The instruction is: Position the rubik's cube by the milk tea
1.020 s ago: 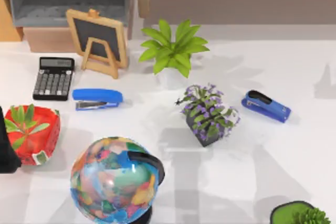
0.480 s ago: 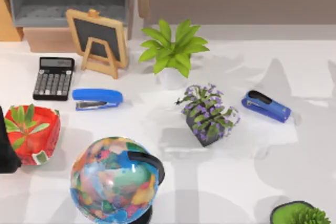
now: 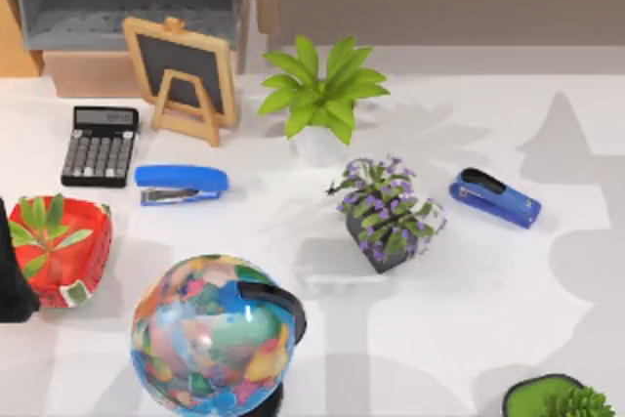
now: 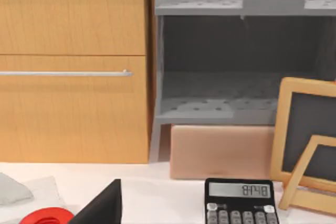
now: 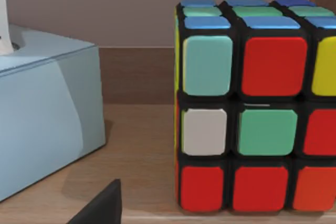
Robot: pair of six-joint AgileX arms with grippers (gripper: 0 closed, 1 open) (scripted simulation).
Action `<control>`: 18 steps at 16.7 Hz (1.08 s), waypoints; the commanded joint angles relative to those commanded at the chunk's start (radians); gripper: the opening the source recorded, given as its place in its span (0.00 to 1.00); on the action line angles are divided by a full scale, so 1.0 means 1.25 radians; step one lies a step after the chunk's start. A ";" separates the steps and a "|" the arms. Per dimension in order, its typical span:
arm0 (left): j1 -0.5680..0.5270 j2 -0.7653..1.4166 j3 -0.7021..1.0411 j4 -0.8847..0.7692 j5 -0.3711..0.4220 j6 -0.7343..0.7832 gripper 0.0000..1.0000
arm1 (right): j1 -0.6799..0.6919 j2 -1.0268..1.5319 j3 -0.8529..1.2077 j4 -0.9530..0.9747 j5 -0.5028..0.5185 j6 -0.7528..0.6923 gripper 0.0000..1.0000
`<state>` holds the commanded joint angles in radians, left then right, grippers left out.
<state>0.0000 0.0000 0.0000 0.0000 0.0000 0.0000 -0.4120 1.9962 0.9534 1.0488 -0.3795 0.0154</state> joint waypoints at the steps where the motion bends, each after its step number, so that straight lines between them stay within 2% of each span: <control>1: 0.000 0.000 0.000 0.000 0.000 0.000 1.00 | 0.000 0.000 0.000 0.000 0.000 0.000 1.00; 6: 0.000 0.000 0.000 0.000 0.000 0.000 1.00 | 0.010 0.009 0.024 -0.014 0.009 0.000 1.00; 14: 0.000 0.000 0.000 0.000 0.000 0.000 1.00 | 0.040 0.123 0.210 -0.087 0.042 -0.001 1.00; 18: 0.000 0.000 0.000 0.000 0.000 0.000 1.00 | 0.041 0.128 0.217 -0.090 0.043 -0.001 1.00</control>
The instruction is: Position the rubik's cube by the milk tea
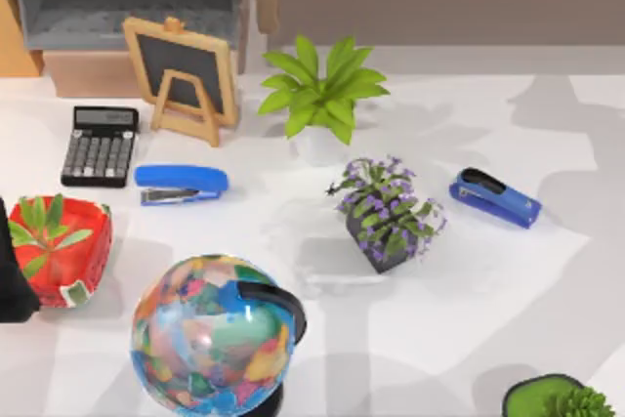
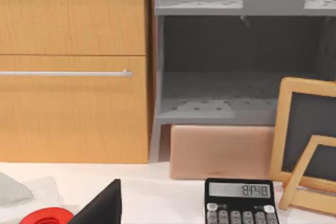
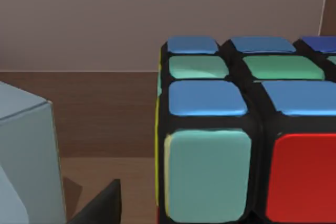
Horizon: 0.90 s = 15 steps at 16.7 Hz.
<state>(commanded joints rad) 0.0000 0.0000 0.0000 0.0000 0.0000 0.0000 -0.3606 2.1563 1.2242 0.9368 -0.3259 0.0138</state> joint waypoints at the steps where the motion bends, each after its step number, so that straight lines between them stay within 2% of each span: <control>1: 0.000 0.000 0.000 0.000 0.000 0.000 1.00 | 0.000 0.000 0.000 0.000 0.000 0.000 0.92; 13: 0.000 0.000 0.000 0.000 0.000 0.000 1.00 | 0.000 0.000 0.000 0.000 0.000 0.000 0.02; 15: 0.000 0.000 0.000 0.000 0.000 0.000 1.00 | 0.000 0.000 0.000 0.000 0.000 0.000 0.00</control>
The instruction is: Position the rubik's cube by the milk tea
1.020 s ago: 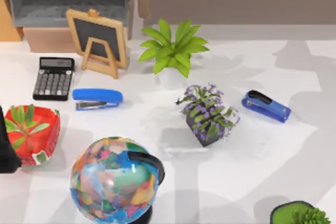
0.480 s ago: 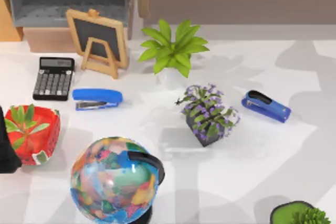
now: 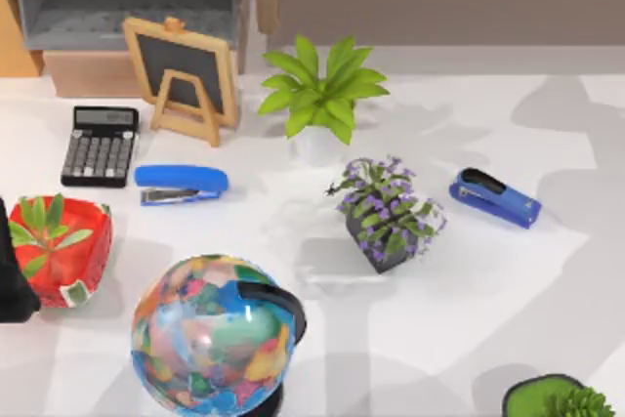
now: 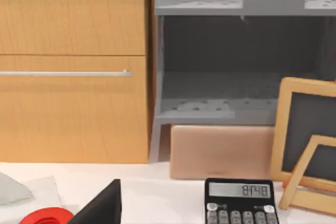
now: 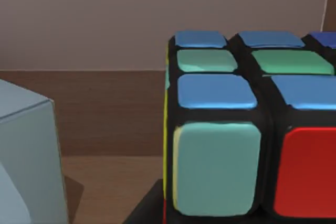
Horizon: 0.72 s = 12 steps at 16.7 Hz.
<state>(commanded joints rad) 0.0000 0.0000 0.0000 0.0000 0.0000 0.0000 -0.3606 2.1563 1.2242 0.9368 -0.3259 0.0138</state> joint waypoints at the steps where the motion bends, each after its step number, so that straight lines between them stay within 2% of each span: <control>1: 0.000 0.000 0.000 0.000 0.000 0.000 1.00 | 0.000 0.000 0.000 0.000 0.000 0.000 0.00; 12: 0.000 0.000 0.000 0.000 0.000 0.000 1.00 | -0.002 -0.020 0.007 -0.027 -0.001 0.001 0.00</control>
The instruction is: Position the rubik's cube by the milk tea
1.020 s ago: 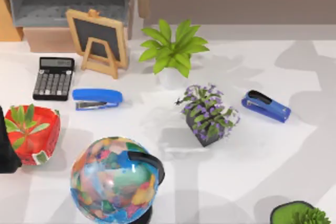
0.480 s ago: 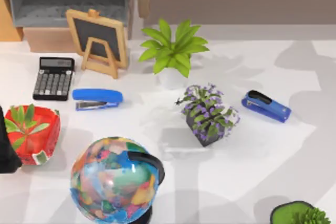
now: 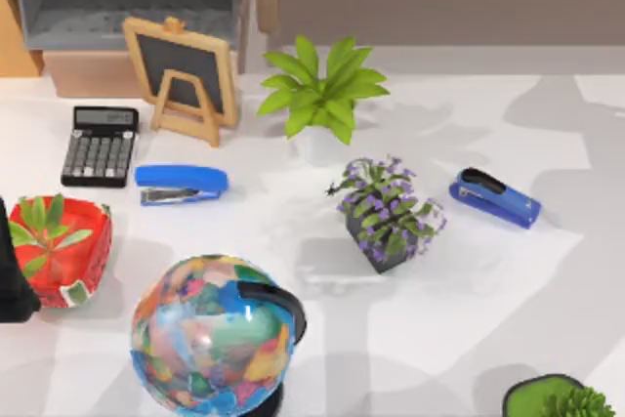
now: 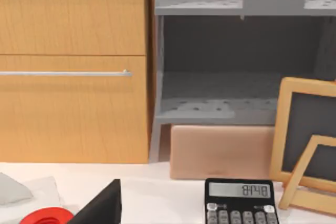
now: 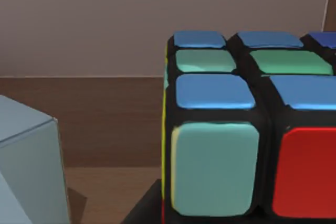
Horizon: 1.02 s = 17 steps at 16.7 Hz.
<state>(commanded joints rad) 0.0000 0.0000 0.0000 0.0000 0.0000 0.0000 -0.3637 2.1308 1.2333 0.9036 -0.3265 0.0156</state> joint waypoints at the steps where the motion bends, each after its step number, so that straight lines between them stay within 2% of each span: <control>1: 0.000 0.000 0.000 0.000 0.000 0.000 1.00 | 0.000 0.000 0.000 0.000 0.000 0.000 0.00; 5: 0.000 0.000 0.000 0.000 0.000 0.000 1.00 | 0.001 -0.004 -0.001 -0.006 -0.001 -0.003 0.00; 9: 0.000 0.000 0.000 0.000 0.000 0.000 1.00 | 0.010 -0.066 0.034 -0.121 -0.010 -0.060 0.00; 13: 0.000 0.000 0.000 0.000 0.000 0.000 1.00 | 0.015 -0.136 0.122 -0.373 -0.004 -0.142 0.00; 17: 0.000 0.000 0.000 0.000 0.000 0.000 1.00 | 0.014 -0.191 0.238 -0.734 0.031 -0.212 0.00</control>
<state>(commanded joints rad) 0.0000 0.0000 0.0000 0.0000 0.0000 0.0000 -0.3468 1.8916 1.5312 -0.0137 -0.2873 -0.2491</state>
